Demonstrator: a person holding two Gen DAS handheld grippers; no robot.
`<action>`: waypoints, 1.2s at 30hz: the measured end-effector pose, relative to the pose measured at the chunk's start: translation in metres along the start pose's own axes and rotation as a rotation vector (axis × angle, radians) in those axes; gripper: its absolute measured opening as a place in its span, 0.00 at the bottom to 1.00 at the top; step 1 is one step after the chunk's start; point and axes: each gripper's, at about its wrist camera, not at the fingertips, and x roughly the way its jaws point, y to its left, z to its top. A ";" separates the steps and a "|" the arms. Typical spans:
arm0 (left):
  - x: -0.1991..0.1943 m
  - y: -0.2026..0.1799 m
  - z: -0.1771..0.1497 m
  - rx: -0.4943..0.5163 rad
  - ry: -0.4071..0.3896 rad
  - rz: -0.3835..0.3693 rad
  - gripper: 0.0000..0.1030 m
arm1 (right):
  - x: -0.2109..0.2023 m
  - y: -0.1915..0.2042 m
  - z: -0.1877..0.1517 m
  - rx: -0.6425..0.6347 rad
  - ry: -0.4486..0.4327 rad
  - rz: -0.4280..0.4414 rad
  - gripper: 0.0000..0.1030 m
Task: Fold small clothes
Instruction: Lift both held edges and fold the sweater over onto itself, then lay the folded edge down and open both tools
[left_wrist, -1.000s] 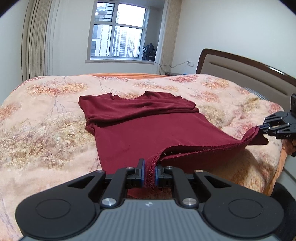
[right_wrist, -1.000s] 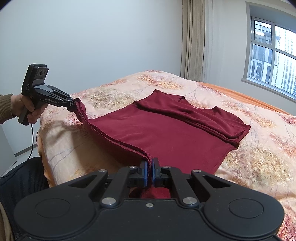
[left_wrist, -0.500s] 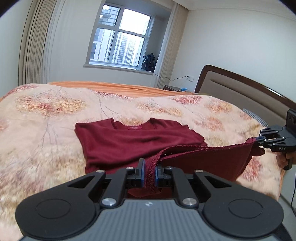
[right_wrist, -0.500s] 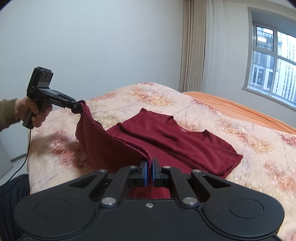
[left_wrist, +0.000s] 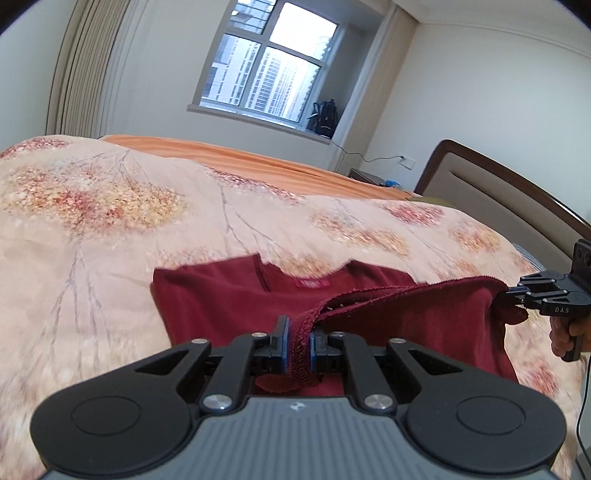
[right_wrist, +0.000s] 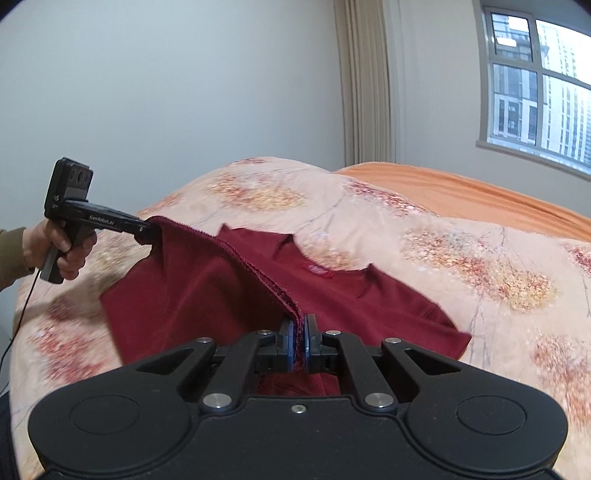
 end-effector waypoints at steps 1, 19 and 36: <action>0.008 0.004 0.005 -0.004 -0.003 0.006 0.10 | 0.008 -0.008 0.004 0.005 0.002 -0.002 0.04; 0.134 0.057 0.050 -0.078 0.097 0.148 0.10 | 0.135 -0.106 0.033 0.126 0.138 -0.079 0.05; 0.088 0.082 0.060 -0.279 -0.105 0.241 0.57 | 0.125 -0.120 0.029 0.284 0.038 -0.259 0.38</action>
